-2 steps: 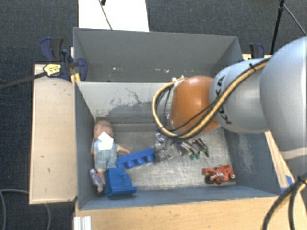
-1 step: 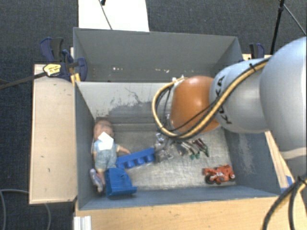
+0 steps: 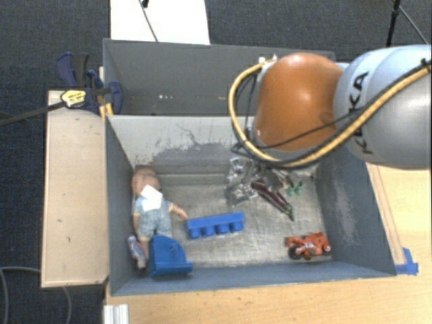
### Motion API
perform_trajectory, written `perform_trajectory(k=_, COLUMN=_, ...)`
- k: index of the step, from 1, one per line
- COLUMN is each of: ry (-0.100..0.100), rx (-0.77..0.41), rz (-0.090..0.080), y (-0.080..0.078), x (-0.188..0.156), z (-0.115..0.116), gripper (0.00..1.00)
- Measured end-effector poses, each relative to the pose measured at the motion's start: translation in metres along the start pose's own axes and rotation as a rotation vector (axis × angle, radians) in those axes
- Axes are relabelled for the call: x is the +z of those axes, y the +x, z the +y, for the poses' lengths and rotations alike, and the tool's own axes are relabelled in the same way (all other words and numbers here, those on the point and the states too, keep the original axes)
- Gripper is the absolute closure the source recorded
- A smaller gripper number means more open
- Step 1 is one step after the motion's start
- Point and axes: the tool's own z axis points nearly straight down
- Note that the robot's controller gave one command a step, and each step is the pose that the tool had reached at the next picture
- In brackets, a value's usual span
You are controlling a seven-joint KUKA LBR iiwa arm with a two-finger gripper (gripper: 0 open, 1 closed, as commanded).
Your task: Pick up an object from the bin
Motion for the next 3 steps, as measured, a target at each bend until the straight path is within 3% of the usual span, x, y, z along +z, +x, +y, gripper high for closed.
perform_trajectory(k=1, ry=0.000, rx=0.001, rz=0.001, y=0.000, x=0.001, z=0.000, gripper=0.00)
perform_trajectory(k=2, ry=0.000, rx=0.001, rz=0.001, y=0.000, x=0.001, z=0.000, gripper=0.00)
perform_trajectory(k=3, ry=0.001, rx=-0.172, rz=-0.002, y=-0.002, x=0.017, z=0.001, gripper=0.00)
